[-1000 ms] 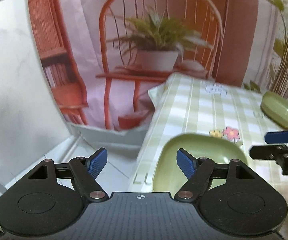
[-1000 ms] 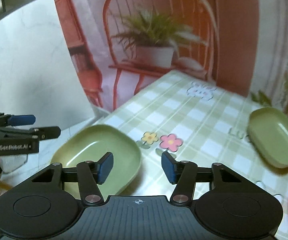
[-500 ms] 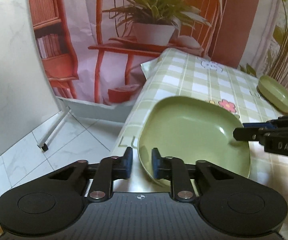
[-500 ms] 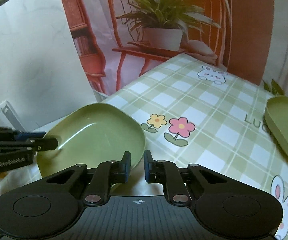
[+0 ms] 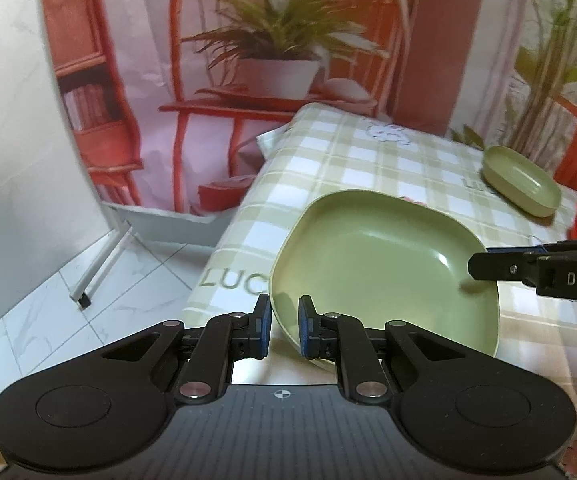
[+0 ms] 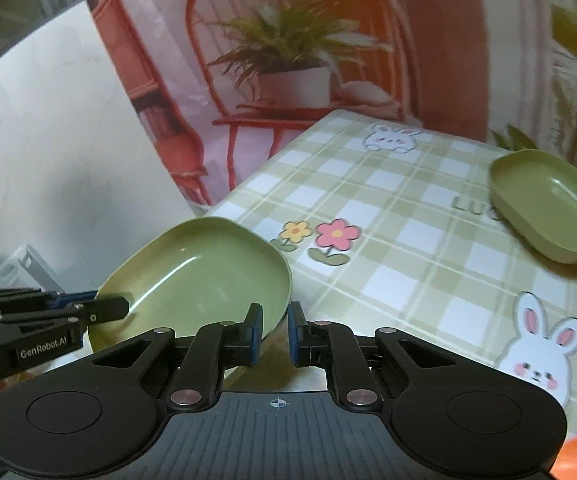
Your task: Organize plates and bowls
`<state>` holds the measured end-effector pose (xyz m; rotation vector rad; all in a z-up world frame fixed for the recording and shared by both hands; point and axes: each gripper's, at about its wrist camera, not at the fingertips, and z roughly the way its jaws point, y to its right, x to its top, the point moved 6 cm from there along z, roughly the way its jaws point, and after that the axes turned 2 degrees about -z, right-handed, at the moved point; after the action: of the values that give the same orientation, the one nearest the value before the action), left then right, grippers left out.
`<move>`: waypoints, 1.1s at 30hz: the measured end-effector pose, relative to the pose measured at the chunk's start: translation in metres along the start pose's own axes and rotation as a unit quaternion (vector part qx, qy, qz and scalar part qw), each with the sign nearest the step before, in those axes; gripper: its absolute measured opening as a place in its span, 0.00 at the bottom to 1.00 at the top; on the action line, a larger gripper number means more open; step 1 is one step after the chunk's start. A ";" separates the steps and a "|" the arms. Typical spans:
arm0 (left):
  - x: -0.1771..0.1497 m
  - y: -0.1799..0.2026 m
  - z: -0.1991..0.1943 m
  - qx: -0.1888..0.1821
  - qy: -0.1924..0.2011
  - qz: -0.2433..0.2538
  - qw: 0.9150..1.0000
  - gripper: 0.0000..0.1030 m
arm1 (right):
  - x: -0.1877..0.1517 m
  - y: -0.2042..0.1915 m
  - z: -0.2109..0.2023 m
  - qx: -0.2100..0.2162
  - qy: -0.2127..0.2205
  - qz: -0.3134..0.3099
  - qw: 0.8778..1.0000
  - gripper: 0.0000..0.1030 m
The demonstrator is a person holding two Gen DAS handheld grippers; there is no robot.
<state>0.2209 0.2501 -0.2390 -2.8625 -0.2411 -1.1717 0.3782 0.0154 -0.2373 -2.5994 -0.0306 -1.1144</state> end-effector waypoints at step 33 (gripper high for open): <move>-0.063 0.247 -0.066 -0.171 -0.041 0.129 0.976 0.18 | -0.098 0.205 -0.182 -0.112 0.080 0.148 0.979 0.11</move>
<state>0.1701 -0.0085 -0.2304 -3.1059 0.3566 -1.1421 0.2108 -0.2228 -0.2453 -2.5782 0.5301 -1.2702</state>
